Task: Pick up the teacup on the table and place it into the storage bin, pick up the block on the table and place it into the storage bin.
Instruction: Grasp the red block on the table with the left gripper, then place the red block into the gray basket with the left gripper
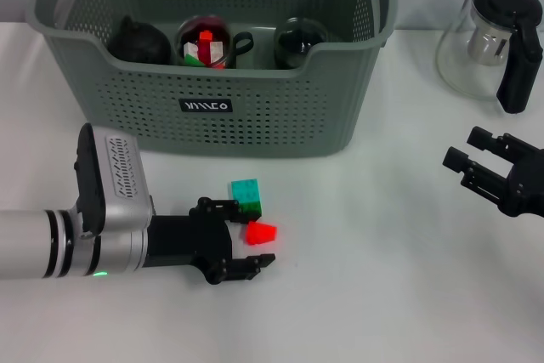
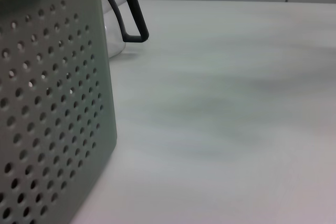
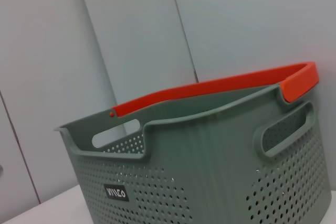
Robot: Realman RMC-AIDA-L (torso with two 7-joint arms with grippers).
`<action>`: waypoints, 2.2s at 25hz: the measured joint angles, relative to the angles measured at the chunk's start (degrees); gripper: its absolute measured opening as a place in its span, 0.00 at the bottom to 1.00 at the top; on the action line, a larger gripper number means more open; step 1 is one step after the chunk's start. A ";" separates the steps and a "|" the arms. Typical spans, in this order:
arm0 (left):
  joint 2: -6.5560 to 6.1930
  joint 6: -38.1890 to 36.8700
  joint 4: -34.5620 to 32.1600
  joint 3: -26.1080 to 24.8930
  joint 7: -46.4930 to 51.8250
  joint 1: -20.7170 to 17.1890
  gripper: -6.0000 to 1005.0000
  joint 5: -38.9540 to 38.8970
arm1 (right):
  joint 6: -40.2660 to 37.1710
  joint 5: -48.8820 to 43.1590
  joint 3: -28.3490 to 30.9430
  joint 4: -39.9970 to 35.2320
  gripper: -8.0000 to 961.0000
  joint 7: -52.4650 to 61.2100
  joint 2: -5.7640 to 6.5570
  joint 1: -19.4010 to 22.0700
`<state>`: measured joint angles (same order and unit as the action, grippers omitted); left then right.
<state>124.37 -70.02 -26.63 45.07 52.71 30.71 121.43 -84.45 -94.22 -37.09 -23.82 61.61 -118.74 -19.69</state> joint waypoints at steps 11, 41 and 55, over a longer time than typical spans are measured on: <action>0.00 2.41 -0.42 0.01 0.51 0.43 0.39 -0.47 | 0.08 0.10 0.18 -0.09 0.67 0.00 0.00 0.00; -8.55 -39.83 -9.83 -17.70 12.47 7.87 0.30 -7.79 | 0.15 0.21 1.48 -0.44 0.67 0.00 0.04 -0.53; -6.90 0.11 -25.49 -2.76 29.45 12.97 0.30 -7.82 | -0.34 0.02 1.49 -0.40 0.67 -0.08 -0.42 -0.59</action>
<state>117.47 -69.90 -52.13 42.32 82.16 43.68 113.60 -84.79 -94.20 -35.59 -24.22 61.53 -119.16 -20.28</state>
